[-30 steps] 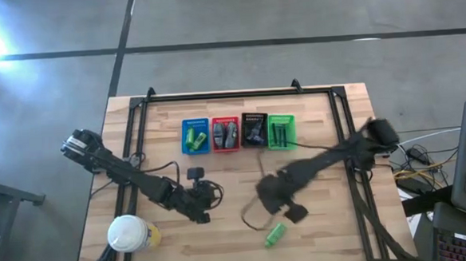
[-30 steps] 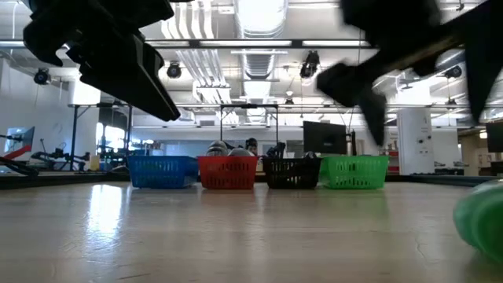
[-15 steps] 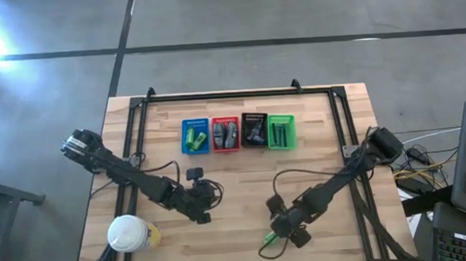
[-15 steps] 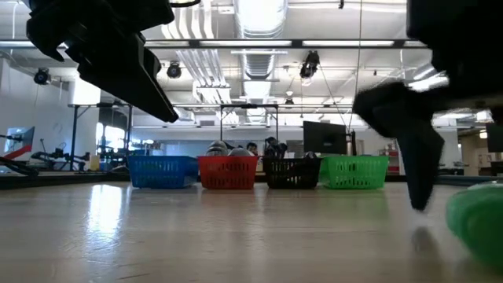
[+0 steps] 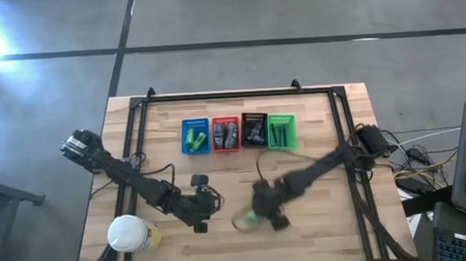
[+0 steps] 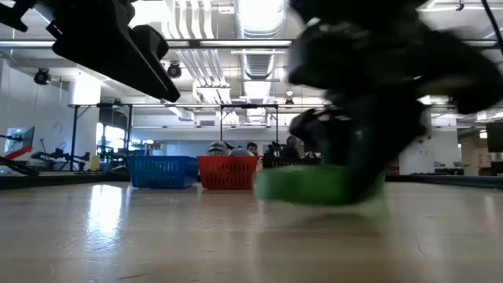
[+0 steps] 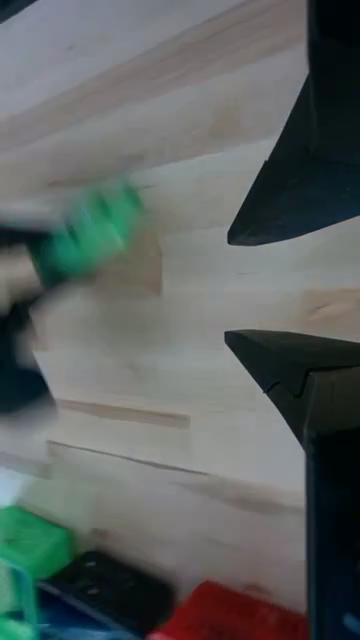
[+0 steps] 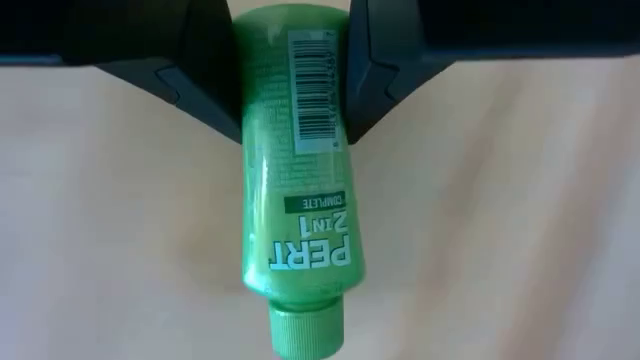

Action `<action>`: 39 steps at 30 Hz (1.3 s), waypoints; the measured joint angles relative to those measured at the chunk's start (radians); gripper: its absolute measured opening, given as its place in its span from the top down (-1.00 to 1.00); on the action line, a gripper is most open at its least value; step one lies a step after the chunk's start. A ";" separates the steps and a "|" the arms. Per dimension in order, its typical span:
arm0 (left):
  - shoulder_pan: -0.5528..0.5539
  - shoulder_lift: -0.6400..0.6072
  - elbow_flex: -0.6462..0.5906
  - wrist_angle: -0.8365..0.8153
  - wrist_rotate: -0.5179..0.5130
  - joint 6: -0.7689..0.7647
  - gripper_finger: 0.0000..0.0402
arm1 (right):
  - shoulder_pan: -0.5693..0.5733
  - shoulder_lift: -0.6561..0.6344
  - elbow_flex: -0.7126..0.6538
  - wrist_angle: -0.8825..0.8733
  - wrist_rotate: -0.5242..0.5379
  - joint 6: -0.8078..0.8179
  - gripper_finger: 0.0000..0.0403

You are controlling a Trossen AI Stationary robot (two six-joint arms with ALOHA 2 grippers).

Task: Pick & Place Travel size toiletries
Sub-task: Put the green shampoo into the blue bin

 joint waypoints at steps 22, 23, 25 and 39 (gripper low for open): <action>0.043 0.003 -0.002 0.056 -0.175 0.432 0.21 | -0.343 -0.015 0.222 -0.051 -0.345 0.092 0.32; 0.046 0.003 -0.002 0.056 -0.181 0.432 0.19 | -0.347 -0.015 0.223 -0.050 -0.347 0.097 0.31; 0.054 0.003 -0.002 0.068 -0.197 0.432 0.14 | -0.356 -0.015 0.223 -0.050 -0.365 0.101 0.30; 0.097 0.008 0.006 0.107 -0.197 0.512 -0.20 | -0.379 -0.015 0.223 0.021 -0.427 0.151 0.31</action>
